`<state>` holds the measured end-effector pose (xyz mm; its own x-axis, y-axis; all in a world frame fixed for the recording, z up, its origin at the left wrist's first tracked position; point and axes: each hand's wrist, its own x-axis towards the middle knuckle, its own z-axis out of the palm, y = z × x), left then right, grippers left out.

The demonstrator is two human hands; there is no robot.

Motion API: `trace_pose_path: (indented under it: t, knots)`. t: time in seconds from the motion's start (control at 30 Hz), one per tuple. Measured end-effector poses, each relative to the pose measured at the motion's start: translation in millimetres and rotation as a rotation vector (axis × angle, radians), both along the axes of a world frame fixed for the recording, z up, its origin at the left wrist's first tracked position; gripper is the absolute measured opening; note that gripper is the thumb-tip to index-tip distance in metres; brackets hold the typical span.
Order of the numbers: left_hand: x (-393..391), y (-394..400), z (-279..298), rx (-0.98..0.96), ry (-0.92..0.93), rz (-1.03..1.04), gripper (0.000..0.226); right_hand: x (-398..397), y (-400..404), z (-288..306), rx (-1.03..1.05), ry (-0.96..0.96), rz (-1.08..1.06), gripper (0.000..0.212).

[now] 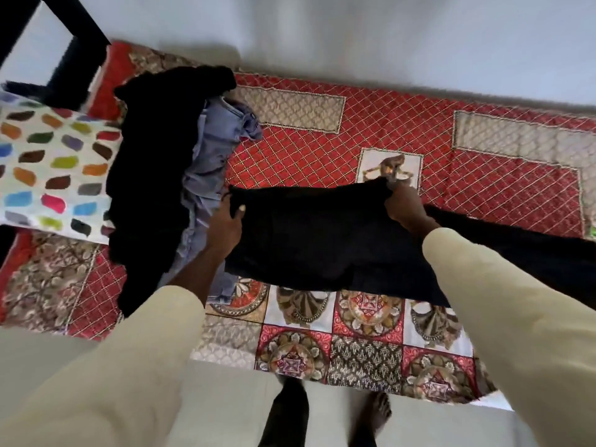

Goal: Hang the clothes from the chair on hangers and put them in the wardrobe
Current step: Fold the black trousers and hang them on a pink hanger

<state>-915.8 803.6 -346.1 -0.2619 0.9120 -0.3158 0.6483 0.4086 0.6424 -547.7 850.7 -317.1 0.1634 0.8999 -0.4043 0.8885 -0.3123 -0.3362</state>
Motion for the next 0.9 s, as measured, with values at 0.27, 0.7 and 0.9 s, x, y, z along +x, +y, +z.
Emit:
trace_pose_path:
  t: [0.27, 0.7, 0.9]
  knots:
    - [-27, 62, -114, 0.023, 0.100, 0.016, 0.046, -80, -21, -122, 0.056, -0.195, 0.413, 0.056]
    - [-2, 66, -142, -0.111, 0.606, 0.125, 0.058, -75, -48, -178, -0.311, -0.089, -0.060, 0.080]
    - [111, 4, -137, 0.113, 0.432, -0.740, 0.056, -63, -48, -183, -0.290, -0.031, 0.024, 0.075]
